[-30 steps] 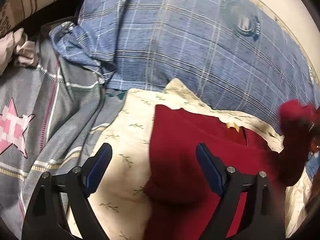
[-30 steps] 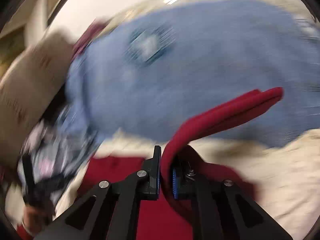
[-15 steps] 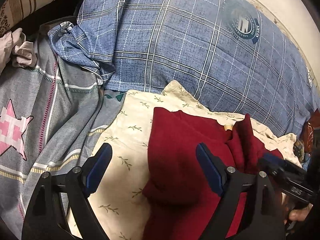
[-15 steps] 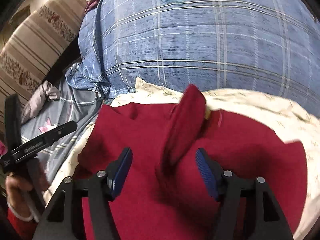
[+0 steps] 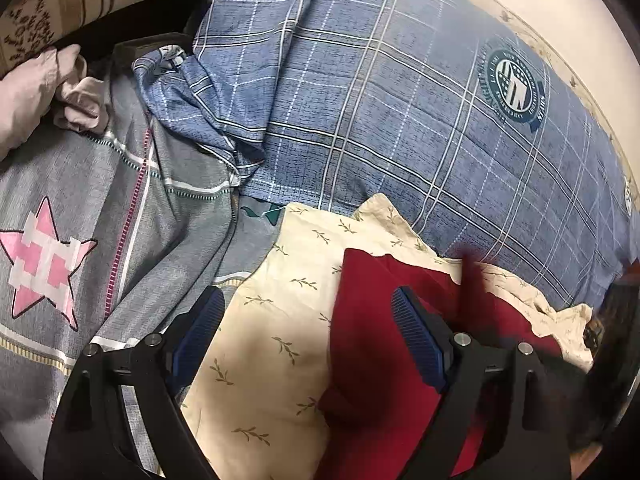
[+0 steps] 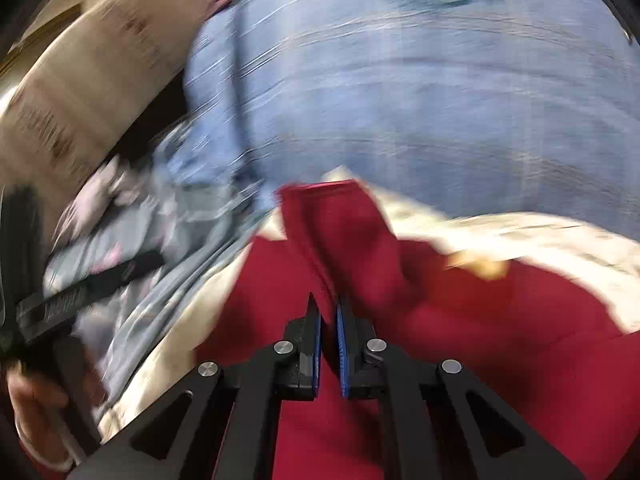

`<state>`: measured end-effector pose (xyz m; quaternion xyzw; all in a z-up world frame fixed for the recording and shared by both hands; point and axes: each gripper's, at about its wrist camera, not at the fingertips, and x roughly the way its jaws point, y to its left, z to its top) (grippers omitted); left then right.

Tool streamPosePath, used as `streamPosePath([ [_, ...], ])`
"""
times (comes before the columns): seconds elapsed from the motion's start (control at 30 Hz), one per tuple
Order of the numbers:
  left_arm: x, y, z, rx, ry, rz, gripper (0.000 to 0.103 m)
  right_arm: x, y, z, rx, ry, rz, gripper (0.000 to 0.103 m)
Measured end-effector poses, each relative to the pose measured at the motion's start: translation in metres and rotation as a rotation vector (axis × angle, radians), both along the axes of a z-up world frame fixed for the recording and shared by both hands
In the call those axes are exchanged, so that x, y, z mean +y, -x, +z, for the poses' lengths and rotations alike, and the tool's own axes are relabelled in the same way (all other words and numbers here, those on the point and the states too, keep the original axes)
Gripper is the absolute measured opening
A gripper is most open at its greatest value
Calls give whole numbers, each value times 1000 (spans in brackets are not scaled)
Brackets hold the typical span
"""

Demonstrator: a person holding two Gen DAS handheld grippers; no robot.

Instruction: Fold small clothes

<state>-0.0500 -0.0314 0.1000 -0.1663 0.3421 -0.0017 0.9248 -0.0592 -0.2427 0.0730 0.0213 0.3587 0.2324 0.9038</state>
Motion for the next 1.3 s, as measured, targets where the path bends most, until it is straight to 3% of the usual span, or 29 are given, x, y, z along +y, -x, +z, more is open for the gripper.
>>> streamPosePath([
  [0.13, -1, -1, -7, 14, 29, -21, 86, 21, 5, -31, 96, 34, 66, 35],
  [0.27, -10, 1, -5, -3, 41, -76, 86, -26, 31, -12, 72, -43, 13, 60],
  [0.33, -18, 2, -5, -15, 37, -111, 86, -59, 46, 1, 17, -46, -43, 65],
  [0.47, -39, -6, -14, 7, 28, -163, 86, -139, 64, 17, -14, 39, -255, 66],
  [0.63, -61, -24, -36, 61, 50, -223, 86, -231, 54, 5, 67, 34, -522, 72],
  [0.67, -64, -26, -38, 64, 47, -231, 82, -239, 49, 0, 88, 24, -545, 72],
  [0.73, -68, -27, -41, 64, 36, -251, 50, -254, 32, -12, 138, -41, -543, 72],
  [0.77, -70, -28, -43, 75, 25, -261, 25, -258, 23, -20, 175, -85, -519, 69],
  [0.8, -73, -29, -44, 85, 16, -273, 16, -260, 15, -27, 215, -127, -493, 65],
  [0.87, -78, -25, -44, 87, 3, -288, 13, -255, 4, -33, 230, -144, -452, 16],
  [1.0, -79, -18, -38, 75, -5, -281, 8, -242, 15, -9, 92, -30, -443, 12],
  [1.07, -80, -21, -45, 112, -28, -264, 8, -238, 17, -5, 38, 74, -475, 11],
  [1.17, -83, -23, -57, 168, -54, -247, 11, -237, 3, -23, 62, 181, -519, 11],
  [1.23, -84, -19, -54, 162, -74, -242, 13, -243, 3, -28, 87, 158, -533, 14],
  [1.3, -83, -12, -47, 147, -96, -233, 27, -242, 15, -15, 72, 157, -568, 26],
])
